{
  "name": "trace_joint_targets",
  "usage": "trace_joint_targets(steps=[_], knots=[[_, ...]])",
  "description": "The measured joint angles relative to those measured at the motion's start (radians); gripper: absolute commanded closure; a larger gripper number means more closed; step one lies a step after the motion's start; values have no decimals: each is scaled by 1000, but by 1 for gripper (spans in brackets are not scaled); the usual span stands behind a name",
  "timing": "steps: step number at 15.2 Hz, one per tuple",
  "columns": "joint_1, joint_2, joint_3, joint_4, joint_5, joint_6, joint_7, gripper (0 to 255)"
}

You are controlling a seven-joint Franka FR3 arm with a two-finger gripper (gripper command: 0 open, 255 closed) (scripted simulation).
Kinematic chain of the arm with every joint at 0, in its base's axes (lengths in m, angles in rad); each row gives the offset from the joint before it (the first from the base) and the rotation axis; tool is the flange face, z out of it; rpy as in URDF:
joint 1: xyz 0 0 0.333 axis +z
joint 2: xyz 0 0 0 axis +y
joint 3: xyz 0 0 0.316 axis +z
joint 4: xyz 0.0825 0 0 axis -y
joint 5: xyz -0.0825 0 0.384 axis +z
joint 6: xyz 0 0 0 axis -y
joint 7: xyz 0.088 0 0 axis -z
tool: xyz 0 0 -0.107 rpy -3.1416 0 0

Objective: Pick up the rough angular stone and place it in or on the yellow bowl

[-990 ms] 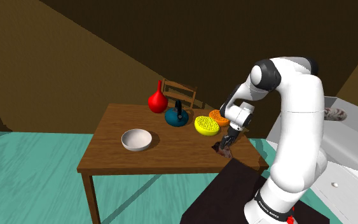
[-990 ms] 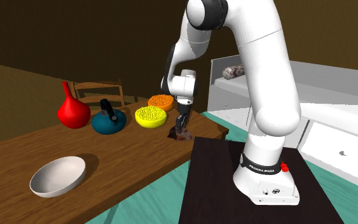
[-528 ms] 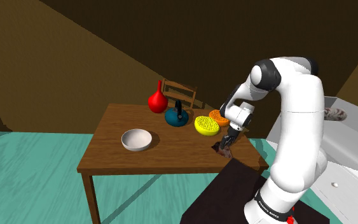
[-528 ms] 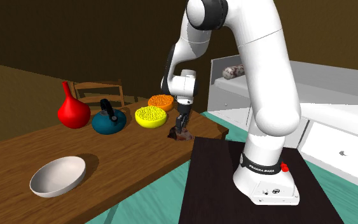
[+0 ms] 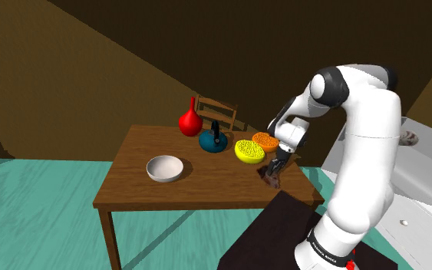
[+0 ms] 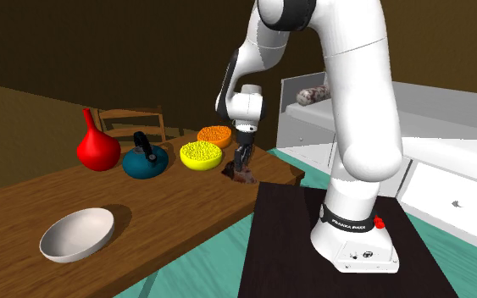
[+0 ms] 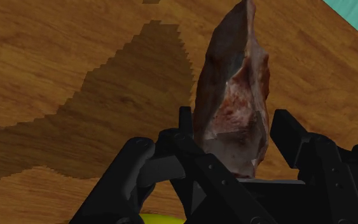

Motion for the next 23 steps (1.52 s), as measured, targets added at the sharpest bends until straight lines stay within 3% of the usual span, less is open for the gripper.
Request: trace_joint_targets(steps=[12,23], knots=[[75,-193,-109,-34,-227,-87,178,255],[93,-355,-147,-22,-418,-194,331,255]])
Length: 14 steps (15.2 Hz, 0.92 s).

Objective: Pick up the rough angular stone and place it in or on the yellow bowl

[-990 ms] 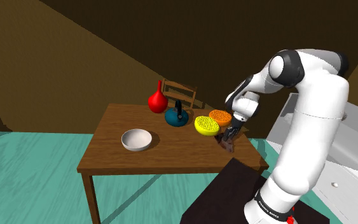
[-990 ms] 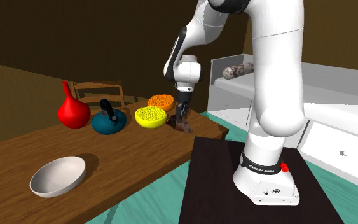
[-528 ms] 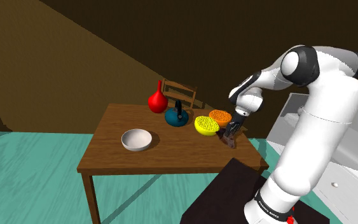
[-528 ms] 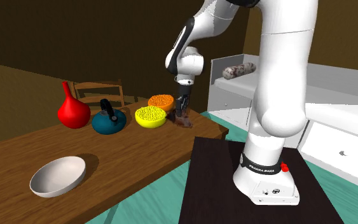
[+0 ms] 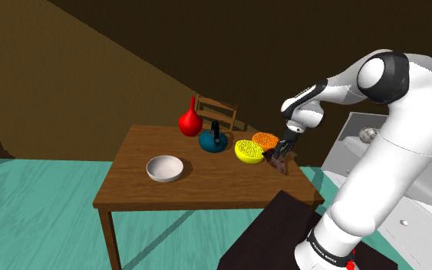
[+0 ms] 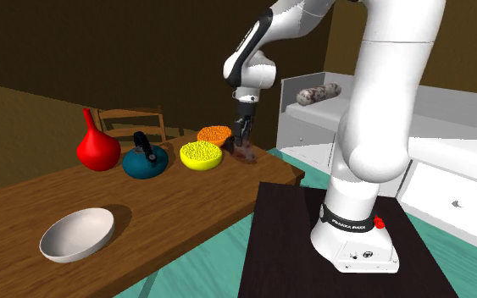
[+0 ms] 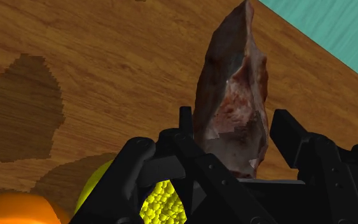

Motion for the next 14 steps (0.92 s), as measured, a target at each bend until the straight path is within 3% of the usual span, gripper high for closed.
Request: trace_joint_targets(steps=[4,10,14], knots=[[0,-26,0,33,-34,-48,34,255],[-8,196,26,280,122,-143,-27,255],[-56,362,63,502,207,-240,-39,255]])
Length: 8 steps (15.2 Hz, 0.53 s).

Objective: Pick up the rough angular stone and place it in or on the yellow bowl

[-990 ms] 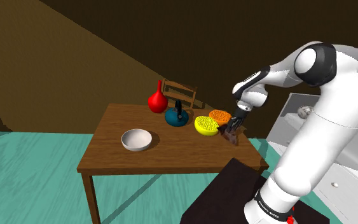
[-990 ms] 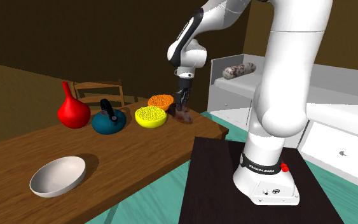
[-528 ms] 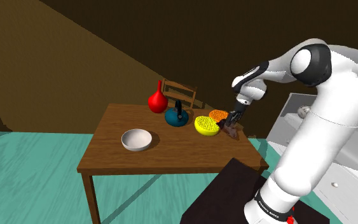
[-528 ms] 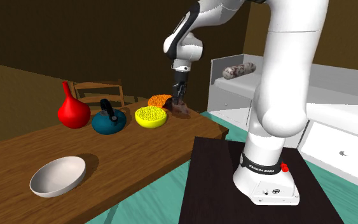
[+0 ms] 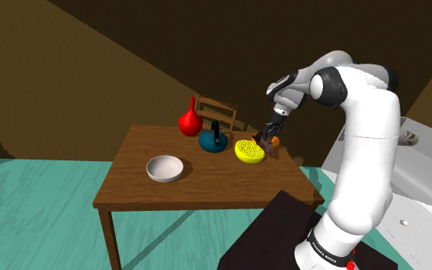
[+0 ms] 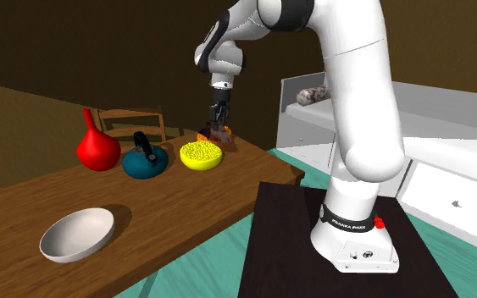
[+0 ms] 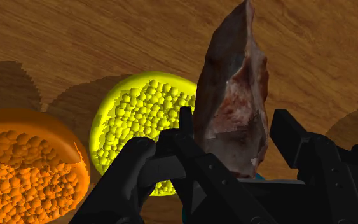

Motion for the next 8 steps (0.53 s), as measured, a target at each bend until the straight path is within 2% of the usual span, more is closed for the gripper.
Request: trace_joint_targets(steps=[4,8], knots=[[-48,129,33,203,46,-88,22,255],[-131,303,76,491,93,-204,62,255]])
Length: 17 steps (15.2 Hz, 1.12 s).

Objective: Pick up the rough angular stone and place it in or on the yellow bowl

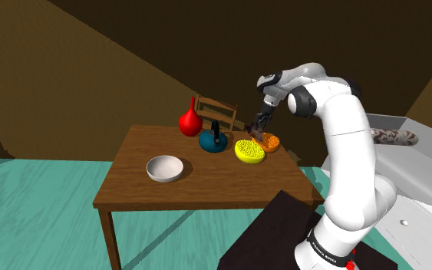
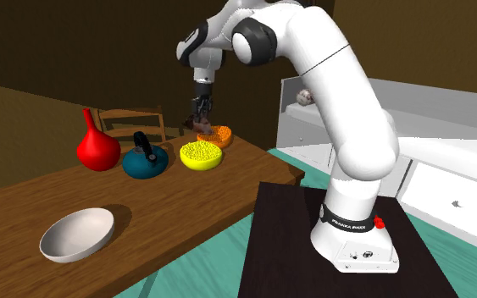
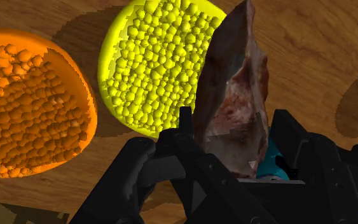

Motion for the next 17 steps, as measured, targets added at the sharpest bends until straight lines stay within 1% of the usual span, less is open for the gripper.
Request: trace_joint_targets(steps=[2,4,17], knots=[[-53,95,22,164,19,-63,26,255],[-66,127,30,207,26,-71,32,255],[-70,202,56,164,62,37,-4,255]])
